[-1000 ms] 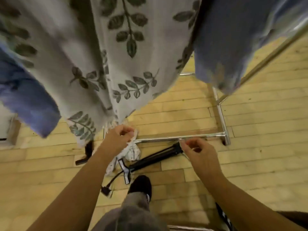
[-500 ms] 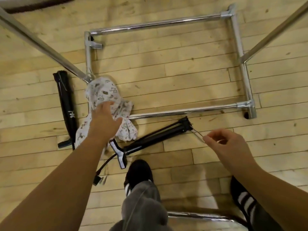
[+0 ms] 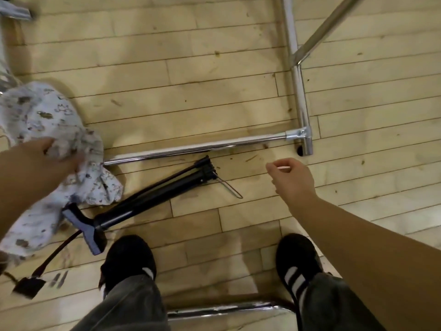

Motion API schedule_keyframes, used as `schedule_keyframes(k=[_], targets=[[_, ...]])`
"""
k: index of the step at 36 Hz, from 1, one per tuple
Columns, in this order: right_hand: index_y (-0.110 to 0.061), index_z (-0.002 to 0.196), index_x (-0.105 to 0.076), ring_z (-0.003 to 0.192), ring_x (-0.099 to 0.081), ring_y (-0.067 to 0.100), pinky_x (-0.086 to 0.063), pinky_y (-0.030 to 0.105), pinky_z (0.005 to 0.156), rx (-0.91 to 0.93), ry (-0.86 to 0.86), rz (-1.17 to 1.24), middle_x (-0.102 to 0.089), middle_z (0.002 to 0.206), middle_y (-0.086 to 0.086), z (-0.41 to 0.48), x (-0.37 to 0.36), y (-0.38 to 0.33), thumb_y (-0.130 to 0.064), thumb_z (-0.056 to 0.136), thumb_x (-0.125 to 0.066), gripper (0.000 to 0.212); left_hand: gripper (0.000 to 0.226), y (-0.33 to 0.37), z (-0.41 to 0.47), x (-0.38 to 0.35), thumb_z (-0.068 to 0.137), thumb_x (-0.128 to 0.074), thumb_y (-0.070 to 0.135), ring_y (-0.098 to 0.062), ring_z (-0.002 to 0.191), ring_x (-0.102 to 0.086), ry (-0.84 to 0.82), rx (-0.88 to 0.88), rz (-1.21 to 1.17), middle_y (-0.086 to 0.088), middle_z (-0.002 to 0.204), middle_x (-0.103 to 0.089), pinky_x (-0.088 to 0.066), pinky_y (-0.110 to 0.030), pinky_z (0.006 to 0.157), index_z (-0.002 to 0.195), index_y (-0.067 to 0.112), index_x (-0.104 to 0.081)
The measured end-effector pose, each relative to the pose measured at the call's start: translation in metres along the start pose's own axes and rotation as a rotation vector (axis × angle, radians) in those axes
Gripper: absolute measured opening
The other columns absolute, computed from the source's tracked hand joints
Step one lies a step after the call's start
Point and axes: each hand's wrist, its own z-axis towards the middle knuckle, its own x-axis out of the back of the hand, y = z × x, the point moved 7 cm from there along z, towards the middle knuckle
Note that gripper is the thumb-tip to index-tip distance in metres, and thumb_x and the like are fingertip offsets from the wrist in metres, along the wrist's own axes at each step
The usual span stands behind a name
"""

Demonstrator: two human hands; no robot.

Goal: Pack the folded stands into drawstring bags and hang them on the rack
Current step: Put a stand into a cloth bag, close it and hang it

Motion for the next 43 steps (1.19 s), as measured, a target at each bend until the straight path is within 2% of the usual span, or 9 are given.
schedule_keyframes(k=[2,7,14,18,20,27,30,34,43], targets=[[-0.032,0.101,-0.067,0.094,-0.072,0.021,-0.062,0.047,0.086,-0.005,0.023,0.024,-0.073,0.097,-0.005,0.011,0.003,0.000,-0.042,0.092,-0.074,0.014,0.044,0.125,-0.072,0.054,0.086,-0.071,0.061,-0.035,0.075,-0.064,0.014,-0.010,-0.030,-0.008,0.084,-0.065,-0.057,-0.061,0.072,0.099,0.021,-0.060],[-0.032,0.105,-0.067,0.095,-0.071,0.021,-0.062,0.048,0.088,-0.021,0.037,0.082,-0.073,0.100,-0.003,0.030,-0.002,-0.006,-0.037,0.090,-0.074,0.017,0.032,0.210,-0.106,0.076,0.090,-0.076,0.031,-0.044,0.090,-0.057,0.053,-0.079,-0.102,-0.023,0.096,-0.062,-0.048,-0.064,0.085,0.100,0.005,-0.061],[-0.030,0.093,-0.064,0.082,-0.071,0.025,-0.061,0.040,0.074,-0.109,0.045,0.247,-0.076,0.093,0.005,0.051,-0.021,-0.012,-0.024,0.083,-0.079,0.018,0.018,0.252,-0.132,0.080,0.097,-0.067,0.036,-0.028,0.076,-0.059,0.081,-0.213,-0.377,0.000,0.080,-0.058,-0.048,-0.041,0.073,0.088,0.034,-0.052],[-0.027,0.097,-0.067,0.073,-0.068,0.020,-0.062,0.038,0.069,-0.188,0.070,0.336,-0.075,0.094,0.005,0.058,-0.025,-0.008,-0.014,0.088,-0.077,0.019,0.049,0.187,-0.106,0.063,0.075,-0.064,0.086,-0.028,0.084,-0.075,0.109,-0.073,-0.468,0.006,0.095,-0.076,-0.061,-0.054,0.072,0.100,0.043,-0.068],[-0.029,0.095,-0.068,0.077,-0.070,0.022,-0.063,0.040,0.073,-0.193,0.095,0.328,-0.076,0.093,0.004,0.061,-0.024,-0.006,-0.016,0.086,-0.078,0.019,0.046,0.182,-0.107,0.062,0.077,-0.059,0.087,-0.027,0.088,-0.076,0.127,-0.065,-0.497,0.012,0.098,-0.076,-0.062,-0.055,0.072,0.104,0.051,-0.068],[-0.012,0.105,-0.075,0.090,-0.072,0.028,-0.063,0.042,0.084,-0.063,0.111,-0.098,-0.072,0.094,0.010,0.058,-0.023,-0.013,-0.018,0.096,-0.067,0.013,0.069,0.219,-0.124,0.063,0.076,-0.051,0.091,-0.019,0.095,-0.074,0.071,-0.039,-0.552,0.008,0.106,-0.075,-0.062,-0.052,0.079,0.120,0.041,-0.068],[0.000,0.108,-0.067,0.081,-0.061,0.022,-0.053,0.030,0.069,0.024,0.059,-0.367,-0.061,0.091,0.008,0.046,-0.028,-0.014,-0.018,0.102,-0.059,0.020,0.062,0.227,-0.132,0.059,0.075,-0.059,0.087,-0.020,0.090,-0.076,0.008,-0.015,-0.636,0.008,0.100,-0.077,-0.062,-0.054,0.076,0.116,0.042,-0.071],[0.000,0.092,-0.066,0.059,-0.050,0.013,-0.032,0.021,0.048,0.012,0.003,-0.463,-0.058,0.076,0.007,0.025,-0.028,-0.004,-0.025,0.100,-0.063,0.027,0.012,0.245,-0.139,0.051,0.096,-0.064,0.052,-0.001,0.074,-0.073,-0.098,-0.041,-0.605,0.021,0.082,-0.075,-0.059,-0.038,0.069,0.094,0.044,-0.072],[0.001,0.090,-0.064,0.072,-0.063,0.026,-0.041,0.026,0.053,-0.108,-0.051,-0.276,-0.064,0.082,0.012,-0.063,-0.026,0.000,-0.034,0.101,-0.051,0.038,0.015,0.289,-0.167,0.076,0.097,-0.063,0.046,-0.002,0.076,-0.067,-0.320,-0.072,-0.441,0.016,0.078,-0.072,-0.043,-0.024,0.064,0.087,0.035,-0.068]])
